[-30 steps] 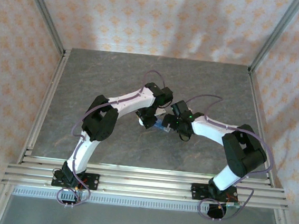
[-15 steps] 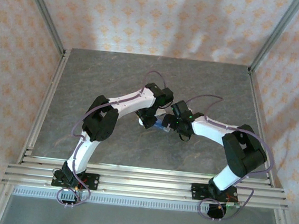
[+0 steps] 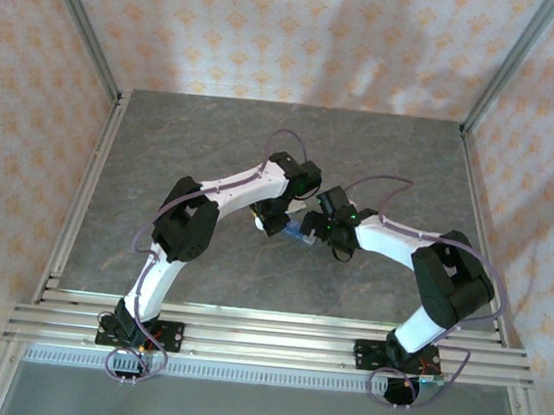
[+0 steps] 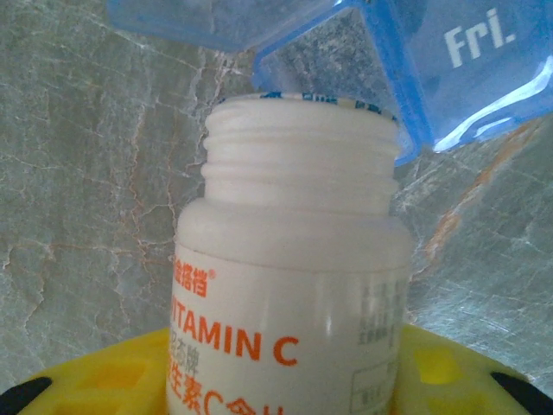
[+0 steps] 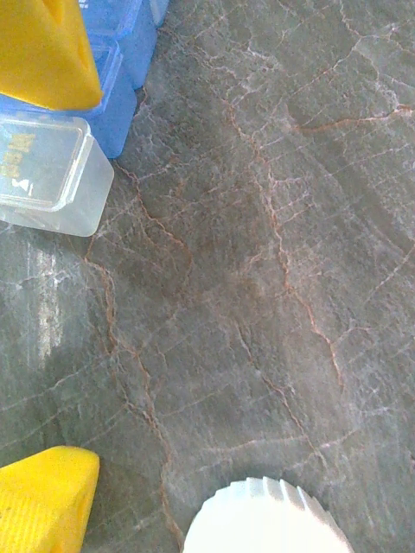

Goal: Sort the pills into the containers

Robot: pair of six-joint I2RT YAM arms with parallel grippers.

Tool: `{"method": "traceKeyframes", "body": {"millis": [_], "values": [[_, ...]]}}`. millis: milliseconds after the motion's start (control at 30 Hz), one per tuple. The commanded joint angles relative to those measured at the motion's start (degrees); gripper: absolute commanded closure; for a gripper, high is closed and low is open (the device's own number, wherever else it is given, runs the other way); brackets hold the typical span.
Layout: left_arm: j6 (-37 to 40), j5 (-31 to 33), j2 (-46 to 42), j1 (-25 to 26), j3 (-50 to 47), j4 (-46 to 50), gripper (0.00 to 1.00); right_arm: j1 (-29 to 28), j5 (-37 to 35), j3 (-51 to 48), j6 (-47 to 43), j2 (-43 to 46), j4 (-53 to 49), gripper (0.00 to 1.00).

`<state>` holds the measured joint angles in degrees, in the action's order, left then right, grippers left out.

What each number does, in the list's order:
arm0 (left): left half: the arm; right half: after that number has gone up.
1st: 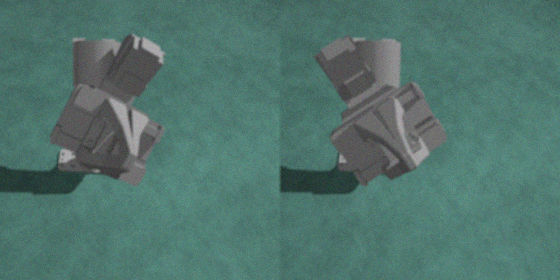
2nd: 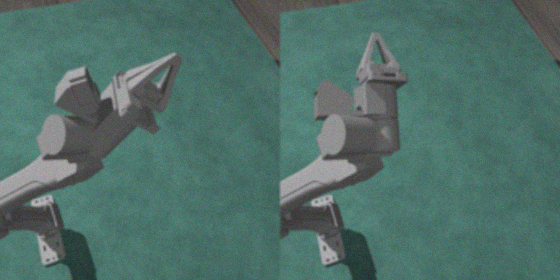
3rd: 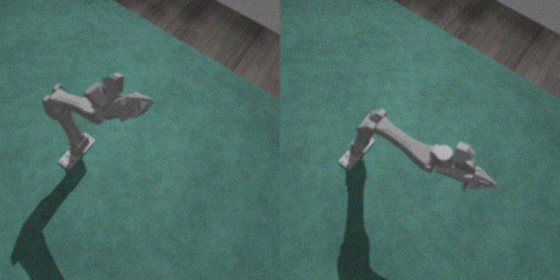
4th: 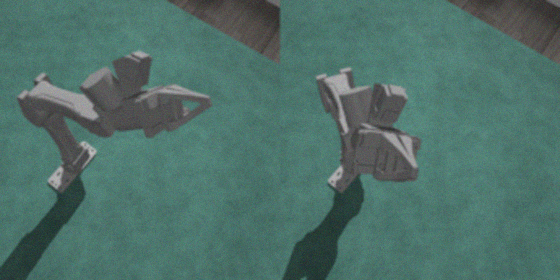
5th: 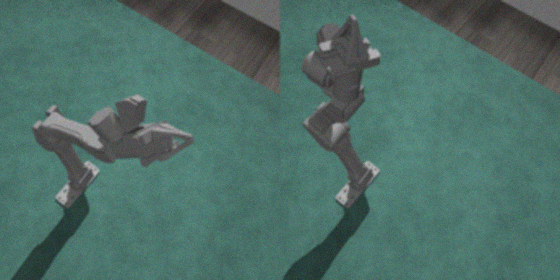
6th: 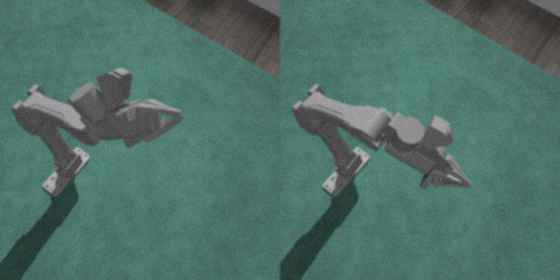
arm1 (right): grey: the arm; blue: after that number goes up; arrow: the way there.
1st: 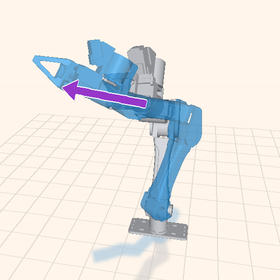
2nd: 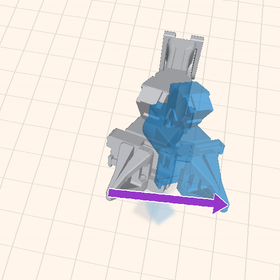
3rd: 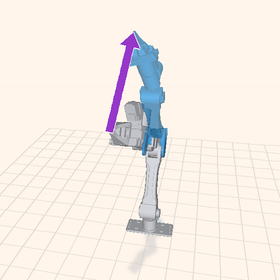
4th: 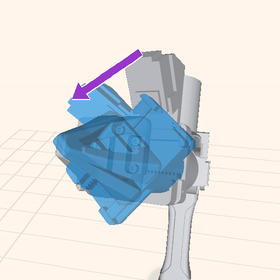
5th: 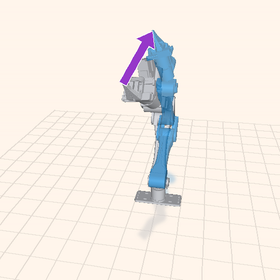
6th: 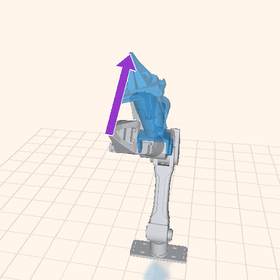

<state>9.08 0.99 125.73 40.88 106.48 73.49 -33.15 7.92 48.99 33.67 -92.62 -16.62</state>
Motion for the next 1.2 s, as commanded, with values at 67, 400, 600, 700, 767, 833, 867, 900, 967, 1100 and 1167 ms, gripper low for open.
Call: {"method": "traceKeyframes", "body": {"millis": [67,400,600,700,767,833,867,900,967,1100,1167], "values": [[0.1,2.7,1.4,-0.5,1.2,3.3,1.00,0.5,0.0,-2.4,0.7,-2.5,-1.3,0.02],[0.0,2.0,2.6,0.2,1.9,3.5,1.00,0.4,0.3,-2.6,0.9,-3.0,-0.9,0.02],[-0.4,1.4,2.2,0.2,1.1,2.1,1.00,0.4,0.2,-2.9,0.8,-3.0,-0.8,0.02],[-0.5,0.8,2.1,0.1,0.7,1.4,1.00,0.4,0.2,-2.9,0.9,-3.1,-0.8,0.02],[-0.8,0.4,1.9,0.2,0.6,1.2,1.00,0.4,0.2,-2.9,0.9,-3.2,-0.7,0.02],[-0.8,0.0,1.7,0.2,0.4,0.9,1.00,0.4,0.2,-2.9,0.9,-3.4,-0.7,0.02],[-0.8,-0.1,1.6,0.1,0.3,0.7,1.00,0.4,0.1,-2.9,0.9,-3.6,-0.6,0.02],[-0.8,-0.2,1.6,0.2,0.1,0.6,1.00,0.4,0.2,-3.0,1.0,-3.7,-0.6,0.02],[-1.0,-0.5,1.3,0.3,-0.1,0.6,1.00,0.4,0.2,-2.9,1.0,-3.8,-0.7,0.02],[-1.2,-0.8,0.3,0.8,-1.1,-0.4,1.00,0.4,0.2,-3.0,1.2,-4.1,-0.5,0.02],[-1.3,-1.0,-0.1,1.0,-1.6,-0.7,1.00,0.4,0.2,-3.0,1.3,-4.4,-0.3,0.02]]}}
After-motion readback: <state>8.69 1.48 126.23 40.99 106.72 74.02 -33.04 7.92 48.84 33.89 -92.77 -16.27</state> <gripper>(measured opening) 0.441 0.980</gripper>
